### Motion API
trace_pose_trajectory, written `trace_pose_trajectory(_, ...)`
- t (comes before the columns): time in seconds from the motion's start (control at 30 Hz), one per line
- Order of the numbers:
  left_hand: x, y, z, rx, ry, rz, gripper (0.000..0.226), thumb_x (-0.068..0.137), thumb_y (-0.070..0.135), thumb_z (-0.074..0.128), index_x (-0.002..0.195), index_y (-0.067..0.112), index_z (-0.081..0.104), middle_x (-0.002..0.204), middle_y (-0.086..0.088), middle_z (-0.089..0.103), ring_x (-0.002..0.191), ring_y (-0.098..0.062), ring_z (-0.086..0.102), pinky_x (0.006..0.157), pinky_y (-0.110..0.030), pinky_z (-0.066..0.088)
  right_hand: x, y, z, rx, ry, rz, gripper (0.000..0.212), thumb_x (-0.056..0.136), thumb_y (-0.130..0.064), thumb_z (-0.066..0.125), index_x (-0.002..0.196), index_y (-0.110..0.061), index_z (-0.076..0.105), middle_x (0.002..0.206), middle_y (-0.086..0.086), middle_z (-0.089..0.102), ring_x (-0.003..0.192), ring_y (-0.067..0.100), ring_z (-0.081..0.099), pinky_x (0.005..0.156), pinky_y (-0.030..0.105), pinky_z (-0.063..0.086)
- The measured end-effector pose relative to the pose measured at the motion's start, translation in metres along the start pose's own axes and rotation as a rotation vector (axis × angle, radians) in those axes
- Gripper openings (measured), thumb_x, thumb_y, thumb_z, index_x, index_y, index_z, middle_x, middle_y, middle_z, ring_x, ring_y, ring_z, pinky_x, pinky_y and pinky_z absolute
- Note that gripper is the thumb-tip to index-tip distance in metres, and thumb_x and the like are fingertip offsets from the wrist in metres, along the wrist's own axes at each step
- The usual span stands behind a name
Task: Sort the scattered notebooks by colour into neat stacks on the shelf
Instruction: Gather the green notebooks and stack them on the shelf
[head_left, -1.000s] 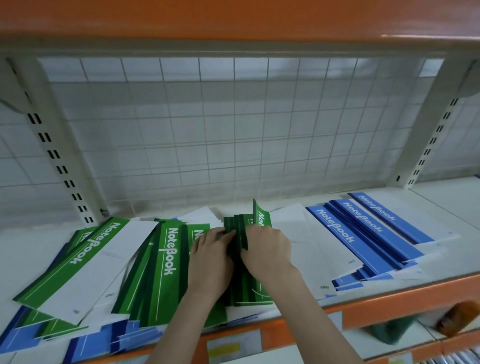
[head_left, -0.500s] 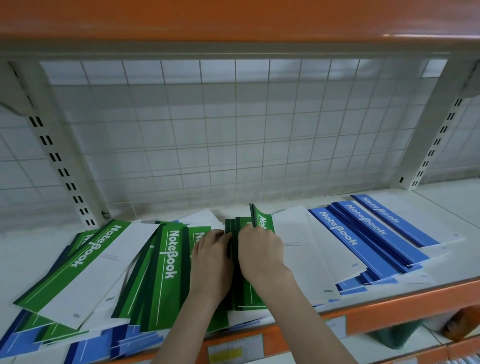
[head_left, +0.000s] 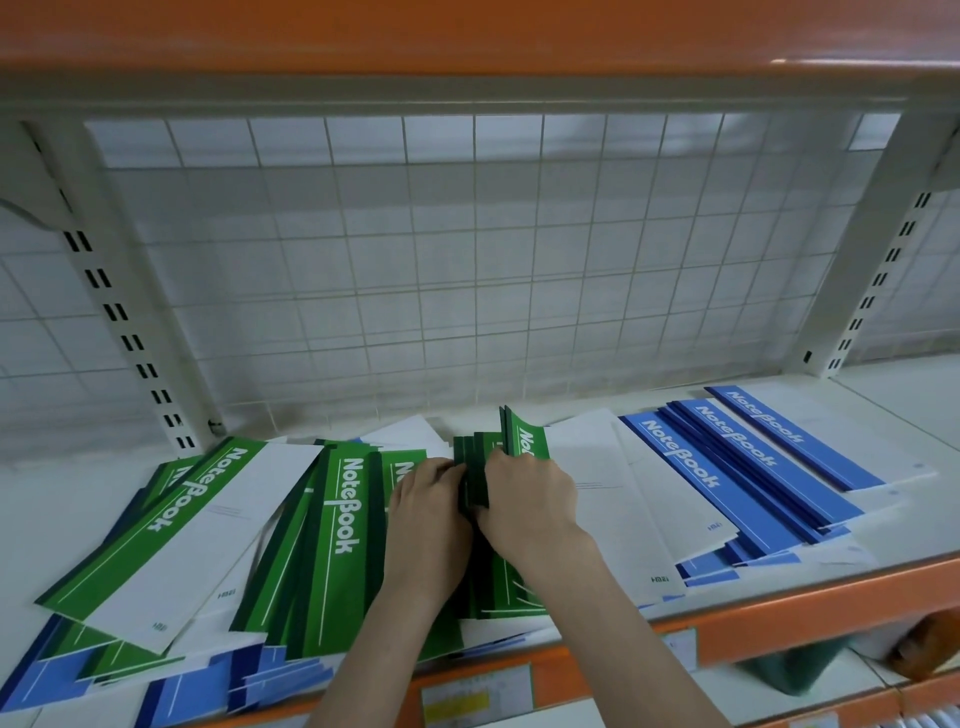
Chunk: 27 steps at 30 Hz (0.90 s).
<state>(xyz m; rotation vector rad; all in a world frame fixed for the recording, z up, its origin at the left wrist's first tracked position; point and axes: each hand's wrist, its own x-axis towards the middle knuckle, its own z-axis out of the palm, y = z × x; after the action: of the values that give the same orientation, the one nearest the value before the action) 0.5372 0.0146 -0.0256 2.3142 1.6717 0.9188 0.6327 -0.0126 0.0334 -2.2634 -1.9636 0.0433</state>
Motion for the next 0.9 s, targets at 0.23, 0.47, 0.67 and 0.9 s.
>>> trace_pose_trajectory(0.23, 0.003, 0.0, -0.007, -0.131, 0.033, -0.005, 0.031, 0.085, -0.002, 0.052, 0.108, 0.007, 0.07, 0.107, -0.008, 0.065, 0.098, -0.023, 0.058, 0.082, -0.025, 0.042, 0.004, -0.007, 0.009, -0.007, 0.032, 0.002, 0.052, 0.096, -0.024, 0.041, 0.145, -0.013, 0.025, 0.111, 0.013, 0.063, 0.108, 0.034, 0.057, 0.075, 0.033, 0.045)
trace_pose_trajectory(0.47, 0.001, 0.002, -0.008, -0.161, 0.059, 0.001, 0.03, 0.089, 0.002, 0.051, 0.113, 0.009, 0.069, 0.111, -0.008, 0.065, 0.103, -0.022, 0.055, 0.089, -0.03, 0.042, 0.001, -0.005, 0.004, -0.024, 0.041, -0.046, 0.033, 0.097, -0.01, 0.036, 0.128, -0.01, 0.044, 0.11, 0.011, 0.063, 0.101, 0.031, 0.059, 0.065, 0.03, 0.037)
trace_pose_trajectory(0.67, 0.003, -0.001, -0.008, -0.201, -0.013, -0.015, 0.032, 0.09, 0.004, 0.05, 0.113, 0.014, 0.07, 0.122, -0.001, 0.061, 0.113, -0.017, 0.052, 0.095, -0.029, 0.041, -0.006, -0.009, -0.003, -0.018, 0.002, -0.017, 0.024, 0.097, -0.007, 0.038, 0.116, -0.004, 0.052, 0.114, 0.013, 0.061, 0.106, 0.03, 0.059, 0.067, 0.028, 0.037)
trace_pose_trajectory(0.9, -0.004, 0.002, -0.016, -0.456, -0.23, -0.046, 0.035, 0.101, 0.038, 0.033, 0.095, 0.029, 0.066, 0.098, 0.021, 0.06, 0.088, 0.012, 0.048, 0.104, -0.039, 0.035, -0.01, -0.008, -0.019, 0.318, 0.02, -0.083, 0.04, 0.099, -0.011, 0.034, 0.138, -0.008, 0.036, 0.114, 0.017, 0.062, 0.102, 0.033, 0.06, 0.079, 0.034, 0.047)
